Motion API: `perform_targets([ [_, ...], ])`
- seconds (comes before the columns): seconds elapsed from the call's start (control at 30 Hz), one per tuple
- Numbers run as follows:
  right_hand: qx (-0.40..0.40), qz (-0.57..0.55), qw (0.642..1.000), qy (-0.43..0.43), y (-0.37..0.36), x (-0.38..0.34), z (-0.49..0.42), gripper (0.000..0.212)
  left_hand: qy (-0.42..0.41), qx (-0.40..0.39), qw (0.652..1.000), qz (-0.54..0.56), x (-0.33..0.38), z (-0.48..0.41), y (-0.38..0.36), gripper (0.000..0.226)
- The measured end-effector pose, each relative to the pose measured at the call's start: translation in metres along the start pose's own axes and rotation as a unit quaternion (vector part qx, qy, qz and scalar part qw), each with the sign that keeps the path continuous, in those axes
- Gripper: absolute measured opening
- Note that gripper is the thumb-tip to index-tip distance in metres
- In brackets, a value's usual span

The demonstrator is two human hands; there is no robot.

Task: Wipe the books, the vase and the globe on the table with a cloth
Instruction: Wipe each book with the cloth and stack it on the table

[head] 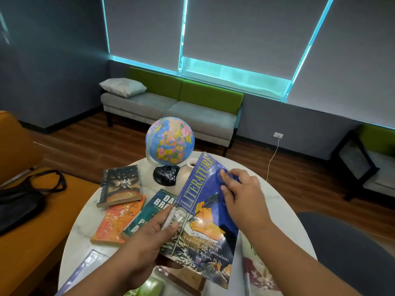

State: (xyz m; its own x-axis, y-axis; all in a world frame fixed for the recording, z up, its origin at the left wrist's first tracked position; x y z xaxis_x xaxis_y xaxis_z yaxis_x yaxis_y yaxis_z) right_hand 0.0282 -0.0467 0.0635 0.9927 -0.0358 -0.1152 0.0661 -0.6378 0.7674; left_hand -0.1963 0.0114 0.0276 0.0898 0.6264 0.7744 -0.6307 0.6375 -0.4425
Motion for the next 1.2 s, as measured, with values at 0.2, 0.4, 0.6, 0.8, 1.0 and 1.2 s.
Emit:
perform_targets([
  [0.2, -0.104, -0.102, 0.963, 0.229, -0.009, -0.069, 0.043, 0.035, -0.033, 0.052, 0.998, 0.003, 0.0, -0.004, -0.003, 0.039],
  [0.4, -0.087, -0.07, 0.981, 0.16, -0.014, -0.018, 0.046, 0.034, 0.001, 0.079, 0.996, 0.029, -0.007, -0.004, 0.011, 0.042],
  [0.6, -0.068, -0.067, 0.992, 0.083, -0.025, -0.042, 0.04, 0.042, 0.01, 0.07, 0.997, 0.042, -0.012, -0.008, 0.0, 0.039],
  [0.8, -0.108, -0.142, 0.95, 0.255, -0.02, -0.071, 0.071, 0.029, -0.017, 0.067, 0.996, 0.06, -0.014, -0.007, 0.001, 0.033],
  [1.0, -0.064, -0.118, 0.988, 0.082, -0.023, -0.031, 0.075, 0.038, -0.038, 0.093, 0.993, 0.068, -0.008, -0.004, 0.004, 0.035],
  [1.2, -0.102, -0.144, 0.96, 0.216, -0.01, -0.041, 0.076, 0.033, -0.028, 0.081, 0.995, 0.052, -0.004, 0.0, 0.009, 0.035],
])
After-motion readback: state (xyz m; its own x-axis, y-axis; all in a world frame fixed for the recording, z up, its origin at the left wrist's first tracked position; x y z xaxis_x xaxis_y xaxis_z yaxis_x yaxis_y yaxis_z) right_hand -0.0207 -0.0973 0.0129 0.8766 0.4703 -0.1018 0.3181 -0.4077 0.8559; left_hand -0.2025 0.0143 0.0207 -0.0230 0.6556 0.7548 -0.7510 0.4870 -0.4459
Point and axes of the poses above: each hand's wrist, its own z-axis away from the middle knuckle, its own y-axis out of the back of the hand, x = y × z, the point moved 1 cm from there along -z, towards the middle knuckle, and after that the axes turned 14 degrees about y, right-handed, at the moved point
